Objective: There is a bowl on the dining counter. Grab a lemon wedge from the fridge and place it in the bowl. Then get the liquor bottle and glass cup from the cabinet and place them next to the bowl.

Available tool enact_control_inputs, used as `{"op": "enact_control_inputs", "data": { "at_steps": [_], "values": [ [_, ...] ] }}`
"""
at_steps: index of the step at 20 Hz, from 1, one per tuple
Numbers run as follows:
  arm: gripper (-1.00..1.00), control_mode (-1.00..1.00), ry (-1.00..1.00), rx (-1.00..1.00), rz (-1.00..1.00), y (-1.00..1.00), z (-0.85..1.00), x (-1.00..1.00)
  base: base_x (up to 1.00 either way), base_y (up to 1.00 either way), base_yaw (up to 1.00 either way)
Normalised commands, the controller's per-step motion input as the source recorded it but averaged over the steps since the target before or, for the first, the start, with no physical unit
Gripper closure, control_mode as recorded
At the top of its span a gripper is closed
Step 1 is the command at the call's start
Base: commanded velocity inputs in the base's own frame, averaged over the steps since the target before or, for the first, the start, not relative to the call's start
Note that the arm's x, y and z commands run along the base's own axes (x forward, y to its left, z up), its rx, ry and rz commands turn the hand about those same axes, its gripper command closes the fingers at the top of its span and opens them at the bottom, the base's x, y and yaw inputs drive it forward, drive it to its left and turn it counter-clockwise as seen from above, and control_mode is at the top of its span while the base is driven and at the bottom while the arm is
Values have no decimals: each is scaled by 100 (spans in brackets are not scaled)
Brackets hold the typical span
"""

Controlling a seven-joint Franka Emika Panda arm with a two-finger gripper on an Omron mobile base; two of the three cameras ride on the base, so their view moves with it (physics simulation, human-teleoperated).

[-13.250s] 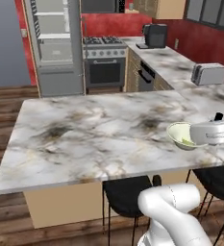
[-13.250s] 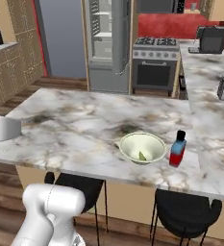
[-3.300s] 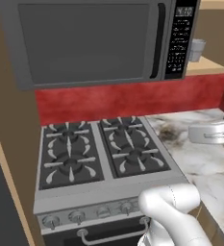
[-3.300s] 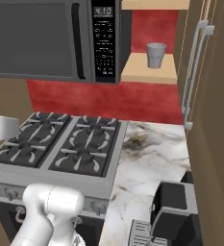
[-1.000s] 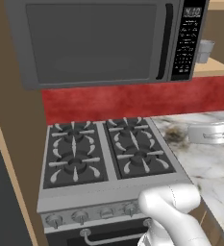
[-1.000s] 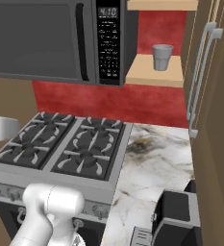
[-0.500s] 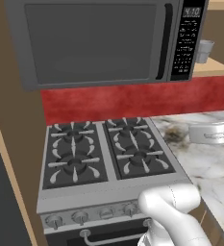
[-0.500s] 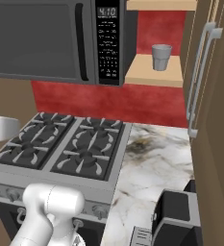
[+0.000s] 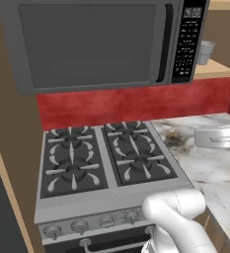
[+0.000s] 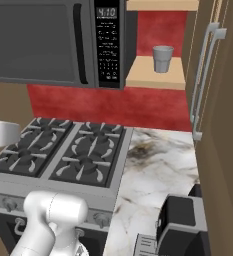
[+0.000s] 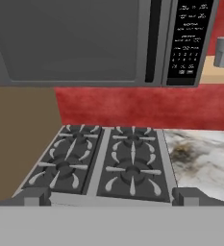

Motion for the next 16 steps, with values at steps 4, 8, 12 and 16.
{"op": "enact_control_inputs", "data": {
  "at_steps": [4, 8, 12, 16],
  "values": [
    [-100, 100, 0, 0, 0, 0, 0, 0, 34, -35, -12],
    [-100, -100, 4, 2, 5, -16, 0, 29, 20, -7, 0],
    [-100, -100, 0, 0, 14, -53, 10, 40, 0, 0, 0],
    [-100, -100, -1, -6, 9, -55, 32, 9, 0, 0, 0]
  ]
}}
